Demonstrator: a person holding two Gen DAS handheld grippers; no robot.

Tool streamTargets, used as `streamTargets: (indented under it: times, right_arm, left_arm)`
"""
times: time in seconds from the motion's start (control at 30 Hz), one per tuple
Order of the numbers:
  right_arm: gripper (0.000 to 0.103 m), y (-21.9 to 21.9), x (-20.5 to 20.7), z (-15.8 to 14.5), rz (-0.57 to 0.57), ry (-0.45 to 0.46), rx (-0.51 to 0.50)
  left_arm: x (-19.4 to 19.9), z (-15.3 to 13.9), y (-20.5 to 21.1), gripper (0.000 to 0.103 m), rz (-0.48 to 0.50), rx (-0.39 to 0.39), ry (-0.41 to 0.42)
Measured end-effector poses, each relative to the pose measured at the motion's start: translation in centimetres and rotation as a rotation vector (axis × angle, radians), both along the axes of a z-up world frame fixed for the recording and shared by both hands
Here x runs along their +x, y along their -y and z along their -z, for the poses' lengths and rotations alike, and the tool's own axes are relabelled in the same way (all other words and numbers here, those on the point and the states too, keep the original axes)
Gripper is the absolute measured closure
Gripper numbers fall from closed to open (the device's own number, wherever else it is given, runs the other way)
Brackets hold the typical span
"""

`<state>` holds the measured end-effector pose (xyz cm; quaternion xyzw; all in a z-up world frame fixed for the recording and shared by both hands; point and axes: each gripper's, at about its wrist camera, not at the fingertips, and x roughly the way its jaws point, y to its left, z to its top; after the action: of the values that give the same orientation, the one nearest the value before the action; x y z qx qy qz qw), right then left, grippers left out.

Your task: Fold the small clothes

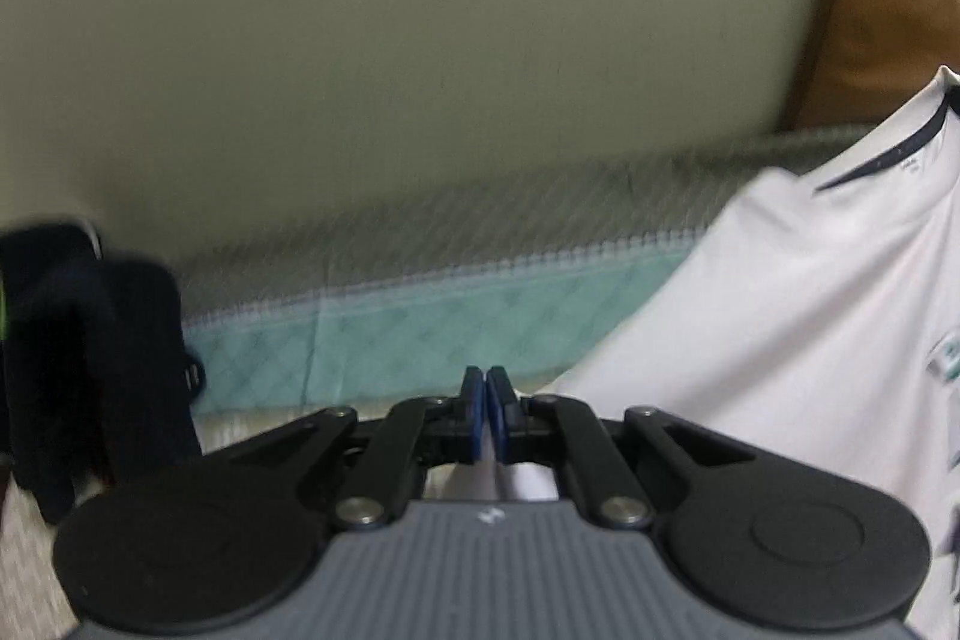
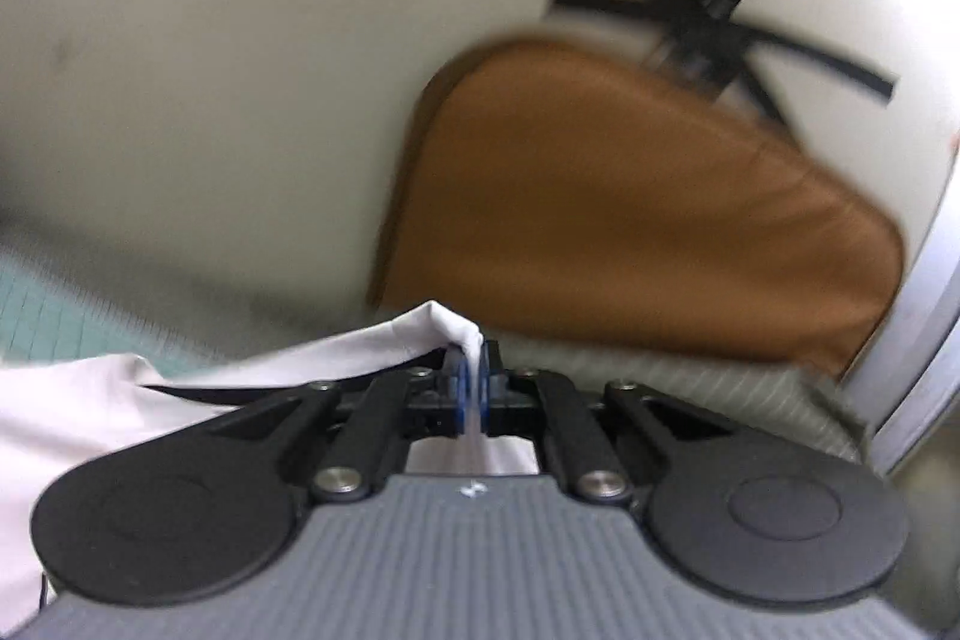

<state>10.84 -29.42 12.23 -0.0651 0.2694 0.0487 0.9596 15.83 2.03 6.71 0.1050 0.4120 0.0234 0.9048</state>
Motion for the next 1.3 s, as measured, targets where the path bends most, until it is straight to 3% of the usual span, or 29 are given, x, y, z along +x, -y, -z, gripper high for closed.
streamTargets:
  times: [0.07, 0.1, 0.13, 0.23, 0.37, 0.53, 0.67, 0.77, 0.87, 0.93, 0.97, 1.03, 1.13, 1.3]
  right_arm:
    - [0.089, -0.3, 2.1, 1.9, 0.062, -0.069, -0.052]
    - [0.076, -0.4, 2.6, 3.2, 0.079, -0.131, -0.059]
    - [0.073, -0.5, 2.6, 4.3, 0.085, -0.169, -0.057]
    - [0.069, -1.4, 0.3, 4.5, 0.044, -0.155, 0.012]
    - [0.061, -4.1, -4.4, 2.0, -0.129, -0.14, 0.116]
    - [0.048, -10.6, -9.9, 0.3, -0.382, -0.183, 0.199]
    - [0.042, -16.1, -11.0, 1.1, -0.5, -0.273, 0.299]
    - [0.036, -19.7, -11.0, 1.7, -0.54, -0.321, 0.311]
    - [0.032, -22.5, -9.9, 2.8, -0.523, -0.356, 0.263]
    - [0.034, -23.6, -9.9, 3.8, -0.498, -0.422, 0.271]
    - [0.041, -24.3, -9.4, 4.2, -0.498, -0.452, 0.271]
    - [0.096, -25.6, -9.3, 4.8, -0.483, -0.472, 0.232]
    - [0.099, -25.3, -8.7, 4.6, -0.436, -0.472, 0.313]
    - [0.099, -25.1, -7.3, 0.2, -0.41, -0.346, 0.548]
  left_arm:
    - [0.7, -0.2, 0.8, 0.1, -0.013, 0.042, 0.057]
    - [1.3, 0.4, 1.1, 0.1, -0.014, 0.047, 0.039]
    - [1.9, 1.2, 1.3, 0.097, -0.002, 0.05, -0.005]
    - [1.8, 3.4, 1.2, 0.096, -0.01, 0.089, -0.052]
    - [-1.0, 1.9, -1.5, 0.096, -0.025, -0.002, -0.041]
    - [-7.6, -1.9, -5.8, 0.083, -0.032, -0.133, 0.034]
    - [-14.6, -3.5, -9.0, 0.08, -0.057, -0.217, 0.115]
    - [-20.6, -2.8, -10.3, 0.065, -0.064, -0.251, 0.182]
    - [-25.3, -0.2, -9.9, 0.049, -0.059, -0.203, 0.184]
    - [-27.0, 1.9, -9.4, 0.047, -0.048, -0.161, 0.159]
    - [-27.7, 2.6, -9.1, 0.047, -0.039, -0.149, 0.149]
    - [-28.6, 3.4, -9.1, 0.048, -0.014, -0.153, 0.141]
    - [-28.8, 3.9, -9.5, 0.051, -0.004, -0.205, 0.134]
    - [-29.7, 3.1, -11.5, 0.049, -0.034, -0.274, 0.201]
